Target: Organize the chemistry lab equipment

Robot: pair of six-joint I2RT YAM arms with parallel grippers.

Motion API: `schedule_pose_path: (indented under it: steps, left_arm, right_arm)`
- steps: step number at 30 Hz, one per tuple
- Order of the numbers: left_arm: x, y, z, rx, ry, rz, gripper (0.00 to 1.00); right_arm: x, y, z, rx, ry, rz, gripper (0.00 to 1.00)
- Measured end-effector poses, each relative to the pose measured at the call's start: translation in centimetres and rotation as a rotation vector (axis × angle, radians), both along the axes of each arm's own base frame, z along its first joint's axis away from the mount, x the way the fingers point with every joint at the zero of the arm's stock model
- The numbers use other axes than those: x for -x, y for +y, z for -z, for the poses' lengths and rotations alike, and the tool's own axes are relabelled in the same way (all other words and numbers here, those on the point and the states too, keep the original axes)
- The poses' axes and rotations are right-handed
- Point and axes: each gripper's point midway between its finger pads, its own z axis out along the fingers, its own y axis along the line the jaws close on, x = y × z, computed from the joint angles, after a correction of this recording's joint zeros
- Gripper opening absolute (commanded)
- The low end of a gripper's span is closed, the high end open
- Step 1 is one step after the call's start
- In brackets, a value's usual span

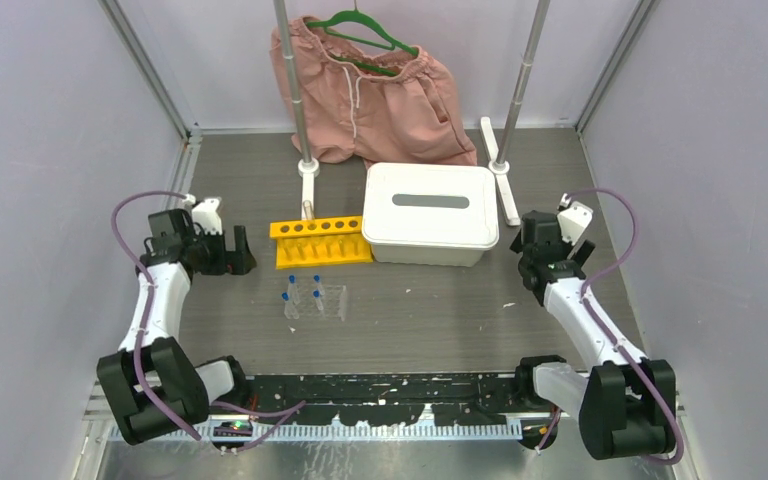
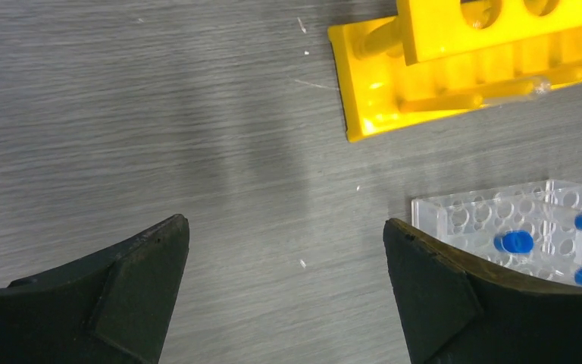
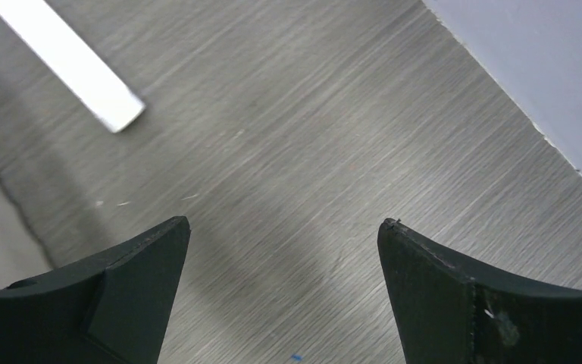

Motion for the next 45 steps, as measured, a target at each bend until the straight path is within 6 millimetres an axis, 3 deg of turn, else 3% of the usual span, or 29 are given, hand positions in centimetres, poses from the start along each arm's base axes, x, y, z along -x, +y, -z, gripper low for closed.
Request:
schedule_pose_path:
  steps: [6,15,23,29,38,41,45]
  left_arm:
    - [-1.6,-1.2,3.8,0.102,-0.071,-0.023,1.0]
    - [-4.1,-1.9,6.6,0.158,-0.234,-0.051,1.0]
    - [-7.1,-1.1,5.3,0.152,-0.349,-0.12,1.0]
    - [-9.1,-1.3,4.2,0.126,-0.451,-0.155,1.0]
    - [-9.2,-3.5,6.6,0.036,-0.518,-0.121,1.0]
    - [-9.1,-3.6,7.5,0.004,-0.485,-0.124,1.0]
    - [-10.3,-3.9,6.4,-0.03,-0.519,-0.109,1.0]
  right_arm:
    - [1.0,-1.9,2.6,0.093,-0.039,0.067,1.0]
    - [0.7,-3.4,4.1,0.156,-0.193,0.152,1.0]
    - [-1.5,-3.1,4.2,0.163,-0.293,0.107,1.0]
    - [-4.0,-1.5,5.2,0.153,-0.301,-0.019,1.0]
    - [-6.0,0.7,7.5,0.143,-0.253,-0.193,1.0]
    - [-7.0,1.1,6.9,0.142,-0.266,-0.213,1.0]
    - [-8.1,0.8,6.0,0.129,-0.293,-0.219,1.0]
